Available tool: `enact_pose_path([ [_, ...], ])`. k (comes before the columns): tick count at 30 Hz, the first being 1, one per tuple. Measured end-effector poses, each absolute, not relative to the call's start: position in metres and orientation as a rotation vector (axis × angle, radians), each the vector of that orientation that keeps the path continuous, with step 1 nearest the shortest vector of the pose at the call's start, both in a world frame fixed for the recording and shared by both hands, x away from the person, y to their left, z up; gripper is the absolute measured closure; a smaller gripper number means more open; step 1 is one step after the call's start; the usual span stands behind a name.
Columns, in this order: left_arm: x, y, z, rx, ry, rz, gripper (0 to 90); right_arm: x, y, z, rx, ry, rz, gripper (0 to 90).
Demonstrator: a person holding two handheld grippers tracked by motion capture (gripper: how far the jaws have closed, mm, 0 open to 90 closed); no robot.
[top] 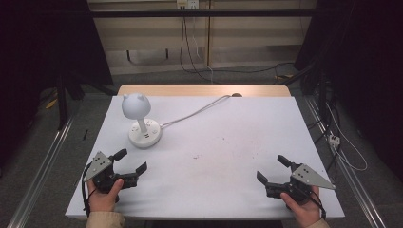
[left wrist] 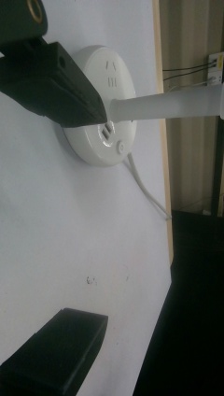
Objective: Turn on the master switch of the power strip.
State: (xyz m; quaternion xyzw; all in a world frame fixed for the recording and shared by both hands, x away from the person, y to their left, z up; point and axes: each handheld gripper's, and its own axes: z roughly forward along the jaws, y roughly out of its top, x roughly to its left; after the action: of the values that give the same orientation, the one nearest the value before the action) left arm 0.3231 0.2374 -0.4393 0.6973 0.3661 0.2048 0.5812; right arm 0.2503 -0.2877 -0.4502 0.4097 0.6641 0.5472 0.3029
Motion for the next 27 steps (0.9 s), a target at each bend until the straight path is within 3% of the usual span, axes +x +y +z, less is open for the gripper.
enact_pose_path([
  [14, 0.328, 0.225, -0.434, 1.617, 0.872, 0.47, 3.7, 0.25, -0.289, -0.449, 1.087, 1.763, 1.45, 4.4],
  [27, 0.341, 0.21, -0.432, 1.643, 0.919, 0.502, 11.8, 0.25, -0.289, -0.448, 1.089, 1.758, 1.45, 4.6],
])
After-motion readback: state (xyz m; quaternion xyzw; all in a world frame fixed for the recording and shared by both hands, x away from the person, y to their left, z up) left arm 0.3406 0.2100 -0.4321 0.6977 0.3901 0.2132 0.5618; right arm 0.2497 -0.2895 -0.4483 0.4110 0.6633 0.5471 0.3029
